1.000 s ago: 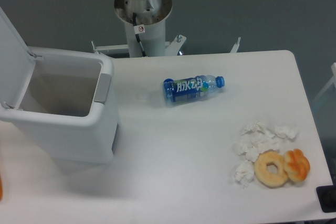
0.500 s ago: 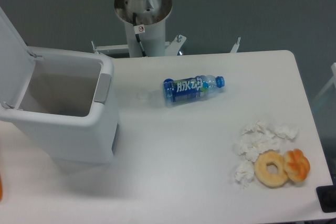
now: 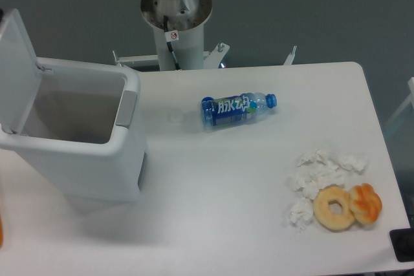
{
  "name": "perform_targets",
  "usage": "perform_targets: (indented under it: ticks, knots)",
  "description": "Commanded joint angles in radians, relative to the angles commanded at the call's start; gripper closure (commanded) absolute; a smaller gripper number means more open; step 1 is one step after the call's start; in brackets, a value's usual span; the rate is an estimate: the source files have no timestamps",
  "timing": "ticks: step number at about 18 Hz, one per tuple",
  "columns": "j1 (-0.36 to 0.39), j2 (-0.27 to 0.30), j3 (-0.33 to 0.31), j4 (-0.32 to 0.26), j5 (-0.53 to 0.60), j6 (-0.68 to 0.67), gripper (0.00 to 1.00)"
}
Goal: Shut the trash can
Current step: 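Push the raised trash can lid down with the gripper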
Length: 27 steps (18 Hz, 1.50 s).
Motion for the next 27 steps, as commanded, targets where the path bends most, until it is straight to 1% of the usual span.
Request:
perform_targets:
  ticks: [2, 4, 8, 12, 18, 27]
  knots:
    - [0.021, 0.002, -0.008, -0.002, 0.012, 0.005, 0.00]
    - [0.037, 0.012, -0.032, 0.000, 0.025, 0.017, 0.00]
    - [0.093, 0.026, -0.035, -0.003, 0.038, 0.032, 0.00]
    - [0.118, 0.034, -0.044, -0.005, 0.112, 0.043, 0.00]
    - [0.143, 0.032, -0.071, -0.006, 0.126, 0.061, 0.00]
    - [0.173, 0.029, -0.083, -0.009, 0.135, 0.101, 0.00]
